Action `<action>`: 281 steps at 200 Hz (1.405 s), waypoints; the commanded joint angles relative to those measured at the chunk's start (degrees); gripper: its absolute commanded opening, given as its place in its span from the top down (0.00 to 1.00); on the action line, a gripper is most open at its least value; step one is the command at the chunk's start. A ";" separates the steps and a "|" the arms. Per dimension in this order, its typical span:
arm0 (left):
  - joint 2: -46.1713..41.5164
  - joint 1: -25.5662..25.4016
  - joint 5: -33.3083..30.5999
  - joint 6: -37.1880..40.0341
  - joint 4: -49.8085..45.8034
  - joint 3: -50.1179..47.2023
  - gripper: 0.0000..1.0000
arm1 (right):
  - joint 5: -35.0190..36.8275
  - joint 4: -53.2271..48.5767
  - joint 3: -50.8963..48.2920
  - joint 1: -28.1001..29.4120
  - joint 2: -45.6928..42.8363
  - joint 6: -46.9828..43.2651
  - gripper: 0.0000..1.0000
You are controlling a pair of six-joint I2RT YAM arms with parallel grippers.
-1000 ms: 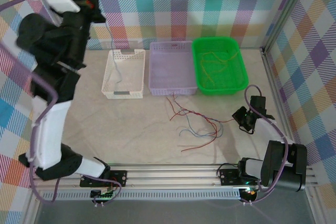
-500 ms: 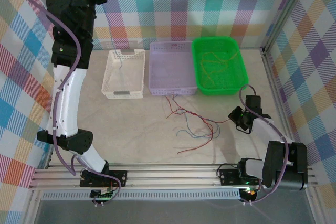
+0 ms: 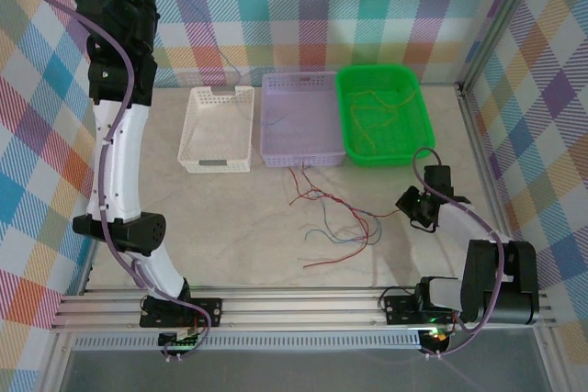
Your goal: Untangle the cables
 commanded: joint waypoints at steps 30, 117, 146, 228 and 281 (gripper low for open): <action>2.50 4.59 2.72 -6.05 2.81 1.55 1.00 | 0.91 0.09 2.42 1.51 2.08 -1.34 1.00; 4.29 4.70 5.91 -5.24 -2.20 -9.04 1.00 | 1.86 0.12 2.22 2.66 1.79 -1.63 1.00; -0.09 3.84 5.53 -5.37 2.68 -22.63 1.00 | 1.78 0.41 2.22 2.96 1.95 -1.77 1.00; -4.68 1.55 4.44 -13.25 4.60 -52.12 1.00 | 1.30 0.50 2.30 3.23 2.15 -2.00 1.00; -0.68 1.06 3.42 -18.06 -3.56 -56.78 1.00 | 0.87 0.50 2.27 3.36 2.39 -2.15 1.00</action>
